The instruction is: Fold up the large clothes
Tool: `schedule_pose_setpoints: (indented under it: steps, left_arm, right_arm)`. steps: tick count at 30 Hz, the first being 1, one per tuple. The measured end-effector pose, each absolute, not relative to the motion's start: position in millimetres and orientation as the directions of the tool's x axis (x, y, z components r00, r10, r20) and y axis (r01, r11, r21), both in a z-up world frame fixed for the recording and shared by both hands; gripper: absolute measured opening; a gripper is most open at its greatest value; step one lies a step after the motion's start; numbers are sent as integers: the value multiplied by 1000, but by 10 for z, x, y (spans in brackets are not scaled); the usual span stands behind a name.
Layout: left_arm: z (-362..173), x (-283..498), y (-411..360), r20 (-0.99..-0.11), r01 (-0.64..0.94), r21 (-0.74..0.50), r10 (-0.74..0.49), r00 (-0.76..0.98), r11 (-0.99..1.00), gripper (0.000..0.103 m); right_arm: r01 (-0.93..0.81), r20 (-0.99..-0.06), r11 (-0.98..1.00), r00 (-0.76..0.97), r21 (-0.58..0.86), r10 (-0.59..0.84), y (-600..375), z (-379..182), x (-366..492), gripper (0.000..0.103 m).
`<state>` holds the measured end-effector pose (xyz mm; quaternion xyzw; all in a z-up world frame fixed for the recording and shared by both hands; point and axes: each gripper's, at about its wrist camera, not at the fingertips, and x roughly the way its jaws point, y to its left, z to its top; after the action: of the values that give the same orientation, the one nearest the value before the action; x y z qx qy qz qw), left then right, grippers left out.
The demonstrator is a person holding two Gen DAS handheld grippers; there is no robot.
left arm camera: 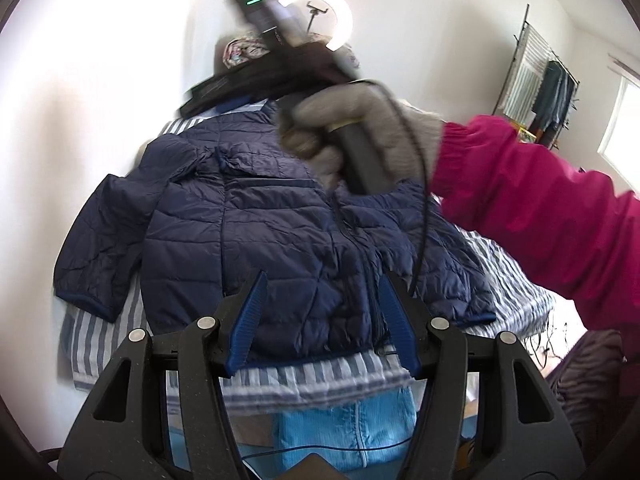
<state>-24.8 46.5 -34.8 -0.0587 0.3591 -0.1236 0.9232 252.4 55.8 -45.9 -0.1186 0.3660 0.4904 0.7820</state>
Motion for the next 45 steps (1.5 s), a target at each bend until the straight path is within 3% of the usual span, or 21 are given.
schedule_pose_setpoints:
  steps: [18,27,39,45]
  left_arm:
    - [-282,-883,194,-614,297,-158,-329,717,942,60]
    - [-239,-890,258,-597,280,-159,-318,737,947,60]
    - [-238,-827,320,-596,269,-162,-312,740,949,60]
    - [-266,-781,301,-606,263,-158,-304,735,952,60]
  right_arm:
    - [-985,-838,112,-52,134,543,1958,-1490,1026,49]
    - [-996,-893,84,40,-2,448,2403,-1865,773,48]
    - [-985,-923,122,157,-121,351,2616,-2307,779,39]
    - [-985,-924,127,156,-118,350,2593,-2286,801,7]
